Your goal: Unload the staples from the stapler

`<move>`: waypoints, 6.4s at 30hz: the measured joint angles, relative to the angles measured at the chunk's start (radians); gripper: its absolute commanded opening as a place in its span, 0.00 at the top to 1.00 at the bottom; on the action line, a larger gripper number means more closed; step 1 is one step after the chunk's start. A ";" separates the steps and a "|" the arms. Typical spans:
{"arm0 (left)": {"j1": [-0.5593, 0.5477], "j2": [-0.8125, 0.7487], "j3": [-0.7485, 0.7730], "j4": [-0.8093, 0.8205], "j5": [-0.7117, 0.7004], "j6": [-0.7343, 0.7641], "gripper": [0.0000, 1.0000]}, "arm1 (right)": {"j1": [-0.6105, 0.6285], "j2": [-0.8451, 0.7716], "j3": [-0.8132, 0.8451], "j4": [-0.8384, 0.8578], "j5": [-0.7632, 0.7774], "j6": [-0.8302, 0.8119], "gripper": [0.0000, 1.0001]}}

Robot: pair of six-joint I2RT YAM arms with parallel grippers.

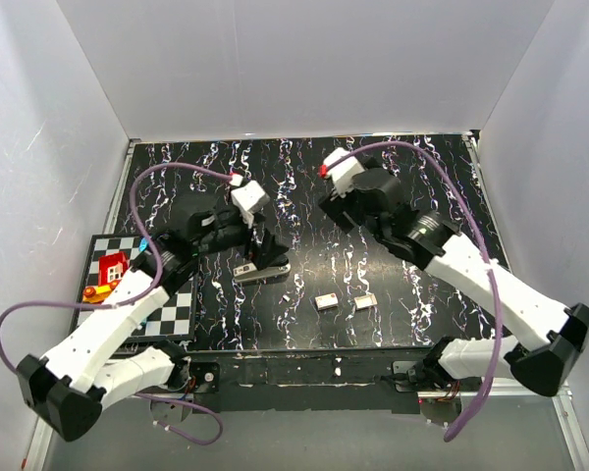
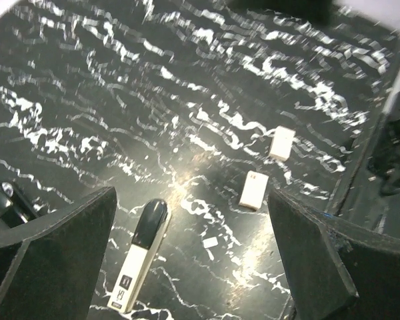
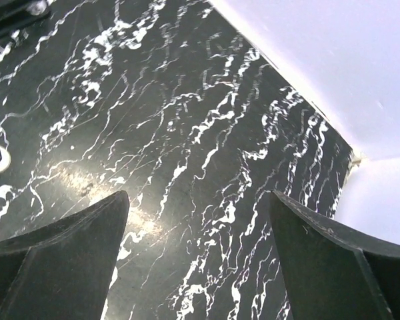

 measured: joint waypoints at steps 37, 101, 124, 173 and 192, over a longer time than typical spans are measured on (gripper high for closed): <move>-0.079 0.544 0.035 -0.081 -0.308 0.349 0.07 | -0.022 -0.197 -0.200 -0.082 -0.218 0.419 0.12; -0.086 0.429 0.065 -0.103 -0.112 0.275 1.00 | -0.002 -0.187 -0.116 -0.190 -0.385 0.319 0.24; -0.087 0.056 0.036 -0.007 0.361 0.120 1.00 | 0.047 -0.073 0.189 -0.391 -0.803 0.067 0.41; -0.087 -0.154 -0.124 0.229 0.417 -0.085 1.00 | 0.121 -0.148 -0.054 -0.256 -0.943 0.085 0.99; -0.087 -0.116 -0.124 0.261 0.410 -0.092 1.00 | 0.122 -0.153 -0.046 -0.215 -0.887 0.153 0.59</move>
